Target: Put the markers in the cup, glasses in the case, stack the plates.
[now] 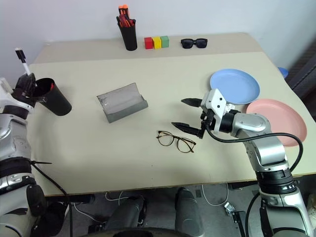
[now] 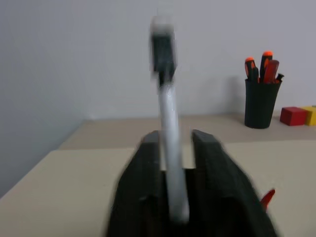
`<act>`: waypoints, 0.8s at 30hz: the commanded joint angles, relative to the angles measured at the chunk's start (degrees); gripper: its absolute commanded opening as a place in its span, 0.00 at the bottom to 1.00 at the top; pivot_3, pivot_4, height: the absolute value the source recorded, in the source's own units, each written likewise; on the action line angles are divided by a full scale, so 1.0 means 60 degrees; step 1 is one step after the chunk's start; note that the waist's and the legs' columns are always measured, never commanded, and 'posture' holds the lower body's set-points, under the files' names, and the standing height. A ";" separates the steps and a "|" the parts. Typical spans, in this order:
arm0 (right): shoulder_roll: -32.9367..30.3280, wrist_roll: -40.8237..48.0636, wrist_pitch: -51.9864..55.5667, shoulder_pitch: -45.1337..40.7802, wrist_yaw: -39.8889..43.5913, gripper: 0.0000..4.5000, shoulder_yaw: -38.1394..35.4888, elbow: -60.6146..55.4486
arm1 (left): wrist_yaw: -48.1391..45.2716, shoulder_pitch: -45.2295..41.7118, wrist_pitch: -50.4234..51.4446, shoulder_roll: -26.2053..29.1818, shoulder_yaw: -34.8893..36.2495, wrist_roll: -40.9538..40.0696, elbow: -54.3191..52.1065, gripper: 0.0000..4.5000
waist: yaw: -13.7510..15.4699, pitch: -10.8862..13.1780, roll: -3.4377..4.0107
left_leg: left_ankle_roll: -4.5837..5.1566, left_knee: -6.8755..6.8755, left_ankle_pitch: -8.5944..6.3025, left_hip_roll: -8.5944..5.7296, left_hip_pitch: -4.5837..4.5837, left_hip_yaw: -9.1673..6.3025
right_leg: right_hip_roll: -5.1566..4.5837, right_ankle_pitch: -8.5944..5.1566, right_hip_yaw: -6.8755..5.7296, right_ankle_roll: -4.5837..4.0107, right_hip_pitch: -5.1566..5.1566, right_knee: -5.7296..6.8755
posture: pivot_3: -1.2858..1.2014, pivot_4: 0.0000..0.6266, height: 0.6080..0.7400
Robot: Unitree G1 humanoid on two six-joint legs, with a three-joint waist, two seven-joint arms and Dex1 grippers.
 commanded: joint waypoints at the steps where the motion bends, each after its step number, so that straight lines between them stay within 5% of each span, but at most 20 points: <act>1: -0.0052 0.0094 -0.0044 -0.0122 -0.0023 1.00 -0.0199 -0.0333 | -0.0069 -0.0217 -0.0339 0.0238 0.0051 0.0000 -0.0041 0.58 | 0.0001 0.0000 0.0000 | 0.0000 0.0000 0.0000 0.0000 0.0000 0.0000 | 0.0000 0.0000 0.0000 0.0000 0.0000 0.0000 | 0.52 0.24 1.00; 5: -0.0040 0.0082 -0.0064 -0.0108 -0.0017 1.00 -0.0182 -0.0298 | -0.0296 -0.0196 -0.0285 0.0249 0.0049 -0.0171 -0.0156 0.99 | -0.0001 0.0000 0.0000 | 0.0000 0.0000 0.0000 0.0000 0.0001 0.0000 | 0.0000 0.0000 0.0000 0.0000 0.0000 0.0000 | 0.52 0.24 1.00; 12: -0.0007 0.0065 -0.0102 -0.0198 0.0008 1.00 -0.0161 -0.0160 | -0.2038 0.0430 0.1306 0.0115 -0.0453 -0.1607 -0.2732 0.99 | -0.0009 0.0000 0.0000 | 0.0001 0.0000 -0.0001 0.0005 -0.0001 -0.0001 | -0.0002 0.0000 0.0000 0.0000 0.0000 -0.0001 | 0.52 0.24 1.00; 17: -0.0008 -0.0027 -0.0207 -0.0261 0.0036 1.00 -0.0150 0.0044 | -0.3123 0.0863 0.4833 0.0353 -0.1783 -0.3199 -0.5001 0.99 | -0.0003 0.0000 0.0000 | 0.0002 0.0001 -0.0001 0.0006 0.0001 -0.0002 | -0.0003 0.0000 0.0001 0.0000 0.0003 0.0003 | 0.52 0.24 1.00; 21: -0.0101 -0.0105 -0.0305 -0.0283 0.0091 1.00 -0.0272 0.0321 | -0.3140 0.0590 0.5935 0.0277 -0.3226 -0.2519 -0.5309 0.99 | -0.0023 0.0000 0.0001 | 0.0002 0.0001 0.0000 -0.0003 0.0006 0.0001 | 0.0003 -0.0001 0.0001 0.0000 0.0003 0.0009 | 0.52 0.24 1.00; 24: -0.0071 -0.0173 -0.0372 -0.0228 -0.0051 1.00 -0.0328 0.0314 | -0.2736 -0.0273 0.5996 -0.0465 -0.4235 -0.1529 -0.3930 0.99 | 0.0017 0.0000 0.0001 | 0.0000 0.0001 0.0001 -0.0005 0.0007 0.0000 | 0.0007 -0.0001 0.0001 -0.0001 0.0004 0.0009 | 0.52 0.24 1.00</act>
